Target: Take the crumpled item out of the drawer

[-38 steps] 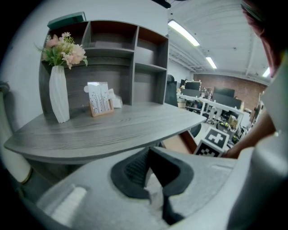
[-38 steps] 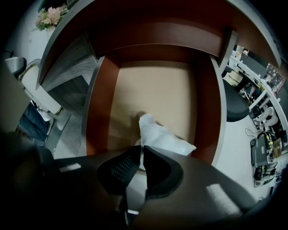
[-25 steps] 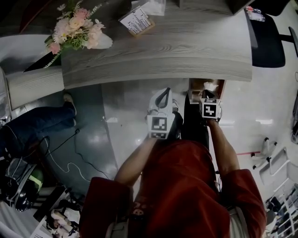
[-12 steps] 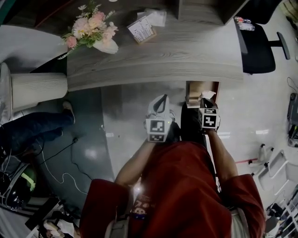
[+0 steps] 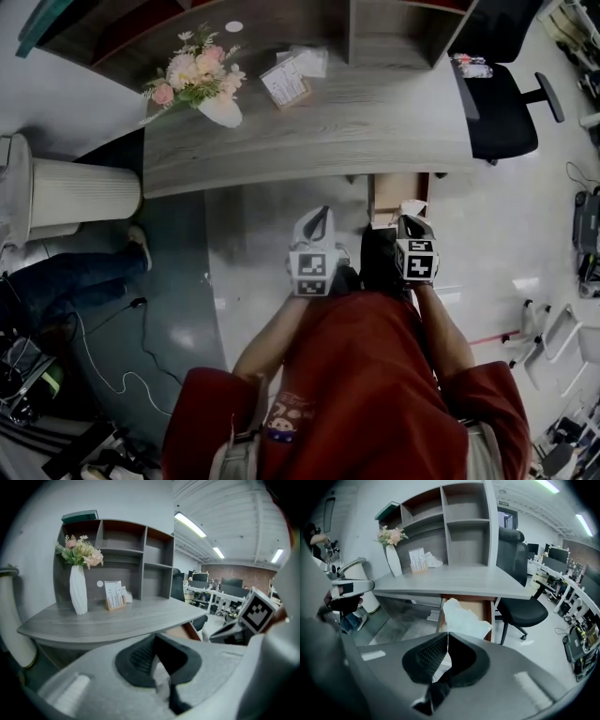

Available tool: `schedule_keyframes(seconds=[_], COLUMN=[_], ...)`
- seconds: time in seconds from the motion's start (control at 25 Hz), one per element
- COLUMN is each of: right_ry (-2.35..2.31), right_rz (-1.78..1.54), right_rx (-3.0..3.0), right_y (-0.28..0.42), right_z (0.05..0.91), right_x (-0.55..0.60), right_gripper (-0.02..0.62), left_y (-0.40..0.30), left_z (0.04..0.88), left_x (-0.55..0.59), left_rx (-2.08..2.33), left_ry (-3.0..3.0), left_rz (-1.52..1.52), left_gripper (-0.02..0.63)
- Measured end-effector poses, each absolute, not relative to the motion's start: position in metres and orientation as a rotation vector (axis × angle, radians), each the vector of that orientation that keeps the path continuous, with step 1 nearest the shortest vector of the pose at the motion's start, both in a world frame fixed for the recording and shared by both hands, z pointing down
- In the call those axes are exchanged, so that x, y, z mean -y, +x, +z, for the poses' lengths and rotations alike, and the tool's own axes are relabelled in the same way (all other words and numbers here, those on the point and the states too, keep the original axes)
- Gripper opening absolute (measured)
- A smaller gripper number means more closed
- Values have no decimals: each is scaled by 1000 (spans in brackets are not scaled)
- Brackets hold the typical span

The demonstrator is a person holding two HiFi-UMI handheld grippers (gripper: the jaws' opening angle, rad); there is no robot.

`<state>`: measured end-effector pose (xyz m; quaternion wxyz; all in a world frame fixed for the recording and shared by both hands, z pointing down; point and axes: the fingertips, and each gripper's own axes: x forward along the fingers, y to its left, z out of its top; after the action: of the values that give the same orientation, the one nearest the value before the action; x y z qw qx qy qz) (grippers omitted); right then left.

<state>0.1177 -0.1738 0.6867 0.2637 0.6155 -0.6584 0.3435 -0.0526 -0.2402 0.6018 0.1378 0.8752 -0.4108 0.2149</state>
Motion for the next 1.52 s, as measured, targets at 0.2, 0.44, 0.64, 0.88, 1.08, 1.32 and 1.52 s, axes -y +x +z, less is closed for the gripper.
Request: schedule_keyframes(seconds=[0.2, 0.44, 0.64, 0.88, 1.08, 1.32, 1.52], right_ry=[1715, 1791, 1822, 1874, 1932, 1962, 2000], right_rz=[908, 880, 847, 754, 696, 574, 529], right_rx=[1821, 1864, 1896, 1933, 1956, 1969, 1985], right_y=[117, 117, 115, 117, 125, 129, 131], right_z=[661, 629, 610, 589, 572, 554, 543], right_x=[169, 171, 171, 175, 177, 174, 175], right_gripper=[5, 5, 5, 5, 5, 5, 5], left_y=[-58, -60, -61, -66, -68, -66, -63], left_z=[596, 590, 582, 572, 571, 564, 556], left_x=[235, 235, 235, 235, 234, 233, 233], left_rx=[1182, 1169, 1165, 1185, 1193, 1198, 1203], left_ry=[2537, 2548, 2565, 2575, 2586, 2598, 2616], left_rz=[608, 620, 619, 593, 598, 570, 556], left_gripper=[-3, -3, -3, -3, -2, -3, -3])
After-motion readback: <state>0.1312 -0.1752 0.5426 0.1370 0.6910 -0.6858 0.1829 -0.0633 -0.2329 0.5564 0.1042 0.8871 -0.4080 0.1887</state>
